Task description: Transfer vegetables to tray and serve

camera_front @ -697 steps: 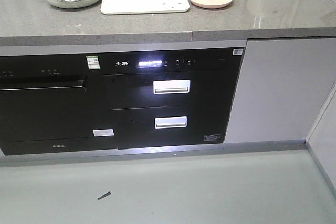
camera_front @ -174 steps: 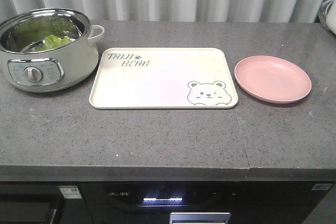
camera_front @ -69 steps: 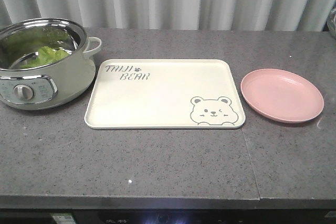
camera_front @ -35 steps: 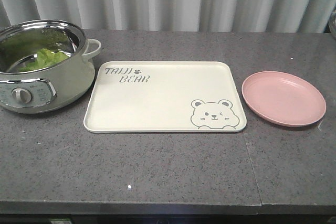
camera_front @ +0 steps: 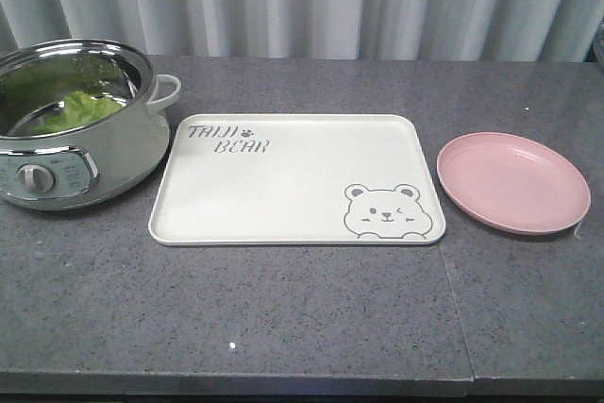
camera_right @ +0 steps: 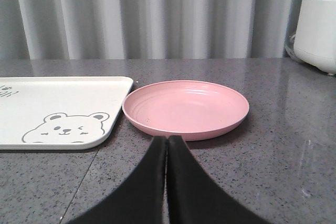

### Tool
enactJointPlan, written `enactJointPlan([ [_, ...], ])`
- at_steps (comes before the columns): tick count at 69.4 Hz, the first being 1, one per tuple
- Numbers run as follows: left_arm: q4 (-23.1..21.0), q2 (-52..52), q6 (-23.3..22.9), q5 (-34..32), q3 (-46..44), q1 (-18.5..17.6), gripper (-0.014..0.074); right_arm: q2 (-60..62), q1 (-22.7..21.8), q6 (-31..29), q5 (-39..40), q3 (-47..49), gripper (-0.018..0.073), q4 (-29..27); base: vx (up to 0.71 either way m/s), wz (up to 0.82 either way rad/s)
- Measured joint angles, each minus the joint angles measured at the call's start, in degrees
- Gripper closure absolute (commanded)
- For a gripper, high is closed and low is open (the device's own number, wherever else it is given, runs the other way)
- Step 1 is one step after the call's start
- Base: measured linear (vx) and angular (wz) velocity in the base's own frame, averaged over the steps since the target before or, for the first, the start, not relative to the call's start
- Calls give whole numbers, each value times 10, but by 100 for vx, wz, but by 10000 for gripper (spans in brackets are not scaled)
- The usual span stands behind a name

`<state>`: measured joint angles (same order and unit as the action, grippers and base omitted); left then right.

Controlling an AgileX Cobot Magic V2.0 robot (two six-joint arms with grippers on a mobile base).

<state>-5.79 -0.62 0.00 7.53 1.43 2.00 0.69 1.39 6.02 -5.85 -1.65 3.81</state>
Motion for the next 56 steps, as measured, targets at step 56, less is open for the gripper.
enactJointPlan([
  [56, 0, 0, 0, 0, 0, 0, 603, 0, 0, 0, 0, 0, 564, 0, 0, 0],
])
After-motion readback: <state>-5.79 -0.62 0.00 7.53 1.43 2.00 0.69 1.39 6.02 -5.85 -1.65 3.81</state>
